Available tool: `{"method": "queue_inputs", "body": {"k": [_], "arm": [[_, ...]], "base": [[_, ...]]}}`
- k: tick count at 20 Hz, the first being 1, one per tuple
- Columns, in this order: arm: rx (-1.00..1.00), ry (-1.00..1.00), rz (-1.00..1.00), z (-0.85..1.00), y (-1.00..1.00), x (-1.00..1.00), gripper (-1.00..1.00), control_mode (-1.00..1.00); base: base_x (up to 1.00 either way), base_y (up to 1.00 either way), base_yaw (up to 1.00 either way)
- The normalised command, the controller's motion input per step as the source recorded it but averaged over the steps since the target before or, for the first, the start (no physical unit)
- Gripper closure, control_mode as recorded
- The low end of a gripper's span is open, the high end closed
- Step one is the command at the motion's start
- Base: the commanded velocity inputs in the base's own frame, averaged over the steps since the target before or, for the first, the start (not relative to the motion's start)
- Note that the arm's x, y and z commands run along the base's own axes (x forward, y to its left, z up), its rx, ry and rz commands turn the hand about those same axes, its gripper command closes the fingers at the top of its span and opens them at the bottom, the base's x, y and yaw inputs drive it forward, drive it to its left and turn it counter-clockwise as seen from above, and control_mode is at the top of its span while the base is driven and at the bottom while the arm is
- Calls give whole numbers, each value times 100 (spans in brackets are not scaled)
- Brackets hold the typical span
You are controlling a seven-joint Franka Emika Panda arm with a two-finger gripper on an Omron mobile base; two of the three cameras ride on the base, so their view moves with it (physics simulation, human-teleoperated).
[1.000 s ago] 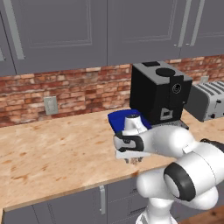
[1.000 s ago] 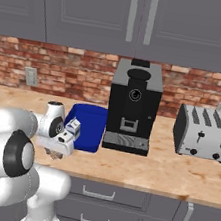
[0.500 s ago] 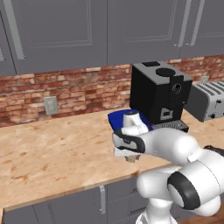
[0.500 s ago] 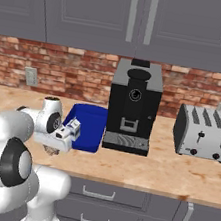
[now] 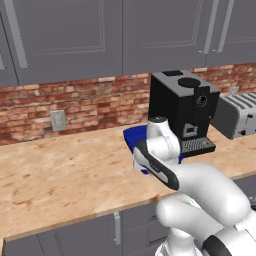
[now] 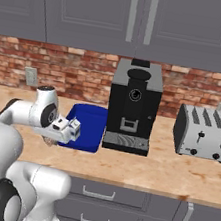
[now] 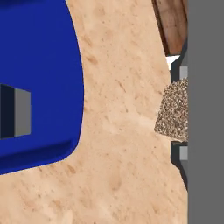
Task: Take out the milk from the fridge and place it on the tray on the counter. Then take the sugar cube near the tray and place it in the tray.
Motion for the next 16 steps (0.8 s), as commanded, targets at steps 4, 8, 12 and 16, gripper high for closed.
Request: {"method": "queue_inputs", "body": {"k": [4, 8, 12, 16], "arm": [[0, -6, 0, 53, 0, 52, 100, -100], [-6, -18, 0, 51, 3, 25, 100, -100], [-10, -17, 1, 61, 10, 24, 100, -100], [-2, -12, 1, 59, 0, 47, 100, -100]], "base": [[0, 0, 0], [0, 0, 0], [0, 0, 0], [0, 0, 0]]}}
